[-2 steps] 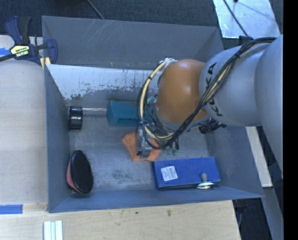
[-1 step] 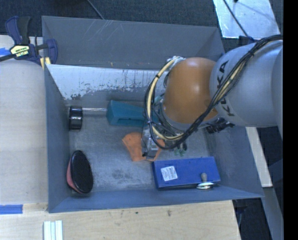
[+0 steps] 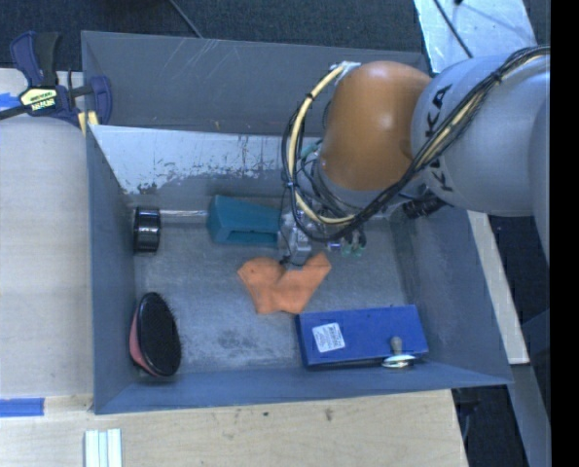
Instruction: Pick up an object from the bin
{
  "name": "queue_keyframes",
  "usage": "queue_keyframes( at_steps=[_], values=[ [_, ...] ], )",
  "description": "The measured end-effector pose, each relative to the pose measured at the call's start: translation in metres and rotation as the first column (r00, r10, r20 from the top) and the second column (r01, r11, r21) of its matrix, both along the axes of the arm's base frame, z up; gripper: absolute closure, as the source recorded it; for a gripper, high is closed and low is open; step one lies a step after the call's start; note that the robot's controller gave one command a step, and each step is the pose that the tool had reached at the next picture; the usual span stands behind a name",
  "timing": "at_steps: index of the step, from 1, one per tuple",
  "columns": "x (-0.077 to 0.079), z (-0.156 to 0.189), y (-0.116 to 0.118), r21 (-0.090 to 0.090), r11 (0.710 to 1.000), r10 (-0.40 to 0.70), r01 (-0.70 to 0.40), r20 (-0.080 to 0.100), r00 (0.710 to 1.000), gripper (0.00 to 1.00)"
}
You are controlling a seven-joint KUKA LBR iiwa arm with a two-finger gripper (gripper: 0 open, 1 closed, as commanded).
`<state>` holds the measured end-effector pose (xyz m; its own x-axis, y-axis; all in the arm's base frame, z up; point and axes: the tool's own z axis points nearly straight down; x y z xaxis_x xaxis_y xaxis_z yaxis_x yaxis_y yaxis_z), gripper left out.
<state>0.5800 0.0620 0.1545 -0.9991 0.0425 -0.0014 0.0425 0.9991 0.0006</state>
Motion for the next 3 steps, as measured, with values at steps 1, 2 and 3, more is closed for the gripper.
queue_keyframes(
  at_steps=[1, 2, 3],
  values=[
    [-0.064, 0.027, -0.009, 0.0, 1.0, -0.018, 0.018, -0.001, 1.0, 0.0],
    [-0.062, 0.027, -0.009, 0.0, 1.0, -0.019, 0.019, 0.001, 1.0, 0.0],
    [-0.055, -0.006, -0.014, 0.001, 0.996, -0.089, 0.089, 0.006, 0.996, 0.0]
  ],
)
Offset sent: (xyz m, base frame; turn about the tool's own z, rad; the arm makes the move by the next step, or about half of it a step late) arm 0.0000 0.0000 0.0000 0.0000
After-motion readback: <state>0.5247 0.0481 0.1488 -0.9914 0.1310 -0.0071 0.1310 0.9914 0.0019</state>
